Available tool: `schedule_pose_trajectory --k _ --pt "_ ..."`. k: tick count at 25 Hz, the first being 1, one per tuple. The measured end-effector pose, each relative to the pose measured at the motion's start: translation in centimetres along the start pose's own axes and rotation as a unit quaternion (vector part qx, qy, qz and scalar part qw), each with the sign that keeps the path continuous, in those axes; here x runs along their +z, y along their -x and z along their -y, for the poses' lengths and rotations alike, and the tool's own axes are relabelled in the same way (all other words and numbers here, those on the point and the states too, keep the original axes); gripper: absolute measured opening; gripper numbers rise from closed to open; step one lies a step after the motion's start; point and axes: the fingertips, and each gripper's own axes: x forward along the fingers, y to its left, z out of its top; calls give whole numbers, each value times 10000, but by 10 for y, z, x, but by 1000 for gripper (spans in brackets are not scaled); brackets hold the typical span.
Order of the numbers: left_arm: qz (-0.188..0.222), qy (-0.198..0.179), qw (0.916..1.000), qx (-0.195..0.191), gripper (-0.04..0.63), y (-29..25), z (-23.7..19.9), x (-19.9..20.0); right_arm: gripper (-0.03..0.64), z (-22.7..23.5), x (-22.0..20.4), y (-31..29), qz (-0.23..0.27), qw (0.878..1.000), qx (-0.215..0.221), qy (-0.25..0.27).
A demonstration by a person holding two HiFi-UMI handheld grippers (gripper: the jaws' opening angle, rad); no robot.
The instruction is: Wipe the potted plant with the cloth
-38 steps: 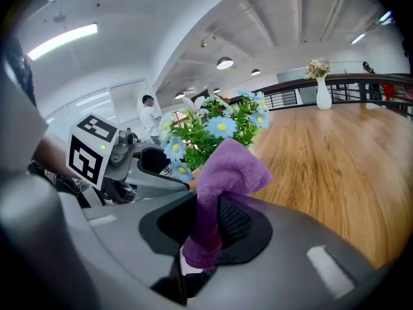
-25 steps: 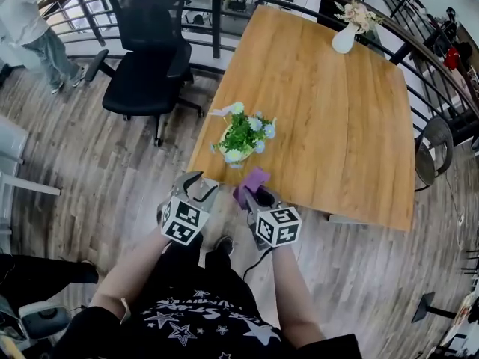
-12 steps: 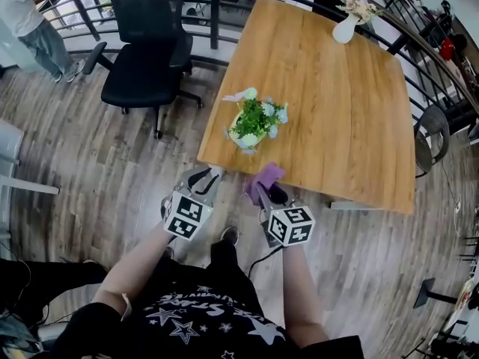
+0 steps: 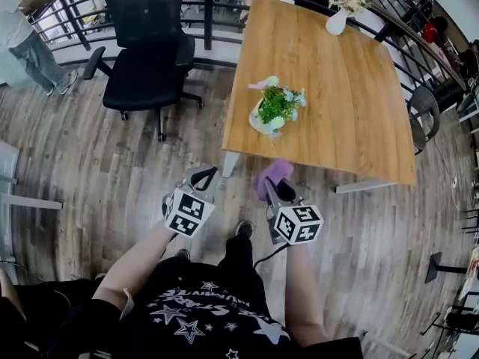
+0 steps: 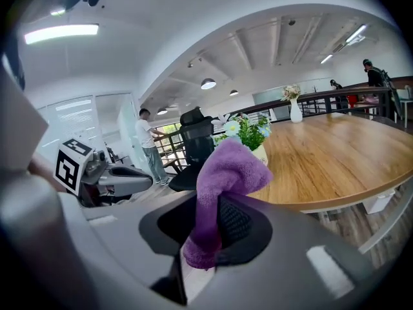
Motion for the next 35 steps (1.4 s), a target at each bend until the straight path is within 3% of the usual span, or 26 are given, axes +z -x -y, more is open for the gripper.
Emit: schedule_pose_trajectory --k 17,35 --pt "558 -11 9981 -264 3 114 -2 -25 80 -113 -24 45 210 9985 -444 244" --pt "896 -133 9947 -491 3 193 12 -46 80 -188 -51 93 413 9955 -763 373"
